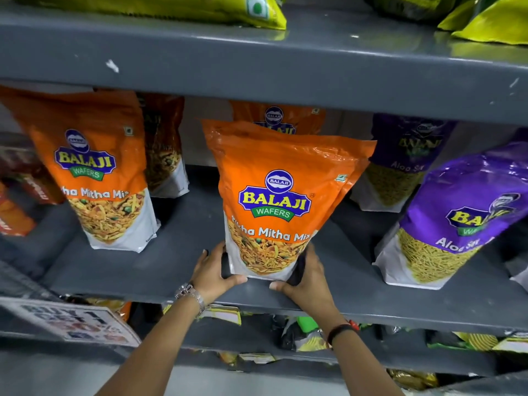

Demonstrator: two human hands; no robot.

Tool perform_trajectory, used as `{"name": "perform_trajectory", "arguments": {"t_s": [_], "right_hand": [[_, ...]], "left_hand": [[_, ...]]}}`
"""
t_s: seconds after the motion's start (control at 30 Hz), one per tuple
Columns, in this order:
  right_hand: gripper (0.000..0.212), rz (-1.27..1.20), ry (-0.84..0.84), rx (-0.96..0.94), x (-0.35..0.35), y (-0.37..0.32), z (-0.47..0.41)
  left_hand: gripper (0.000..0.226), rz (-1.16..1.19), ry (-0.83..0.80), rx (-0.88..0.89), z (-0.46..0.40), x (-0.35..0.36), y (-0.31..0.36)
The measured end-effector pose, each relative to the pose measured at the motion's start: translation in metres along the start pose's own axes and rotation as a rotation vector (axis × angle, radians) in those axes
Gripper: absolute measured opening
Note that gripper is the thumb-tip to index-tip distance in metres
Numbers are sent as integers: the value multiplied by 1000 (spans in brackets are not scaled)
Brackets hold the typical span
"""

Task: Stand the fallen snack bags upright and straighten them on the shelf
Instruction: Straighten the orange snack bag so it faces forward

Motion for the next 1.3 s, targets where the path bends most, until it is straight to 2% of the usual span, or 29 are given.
{"name": "perform_trajectory", "arguments": {"t_s": [0.07,0.13,0.2,0.27,0.33,0.43,0.57,0.67,0.77,0.93,1.13,1.3], "right_hand": [[98,-40,200,-33,-12,-7,15],[76,56,350,-244,-20,-26,32],[55,208,323,-520,-7,-51,44],[46,331,247,-735,20,-72,45],[42,359,158,-805,56,-95,34],[52,300,7,-692,115,-114,9],[85,169,-147,-419,182,-122,-31],[98,88,-294,-230,215,-129,-53],[108,126,-314,-205,234,-132,-69],[95,313,-276,-207,245,-127,-73],[75,310,-227,-202,243,-125,-64],[73,310,-212,-186,241,-124,-50]], "left_hand": [[93,67,58,5,9,-7,-4],[94,-81,278,102,23,-25,-9],[84,-281,445,167,37,-51,-22],[76,-392,504,119,46,-76,-42],[76,-451,549,44,50,-105,-68],[86,-433,558,-51,45,-143,-108],[103,-344,466,-111,25,-172,-143],[98,-285,375,-149,6,-178,-156],[97,-194,337,-183,-10,-183,-165],[79,-20,333,-163,-26,-178,-184],[62,-24,386,-131,-13,-177,-180],[60,-42,354,-124,-3,-174,-180]]}}
Point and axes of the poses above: each hand's wrist, its own z-axis away from the middle knuckle, its own x-axis out of the palm, y = z × x, the point moved 4 cm from there along -z, towards the middle knuckle, and after that the axes turned 8 degrees about -x, right-handed, at the moved point
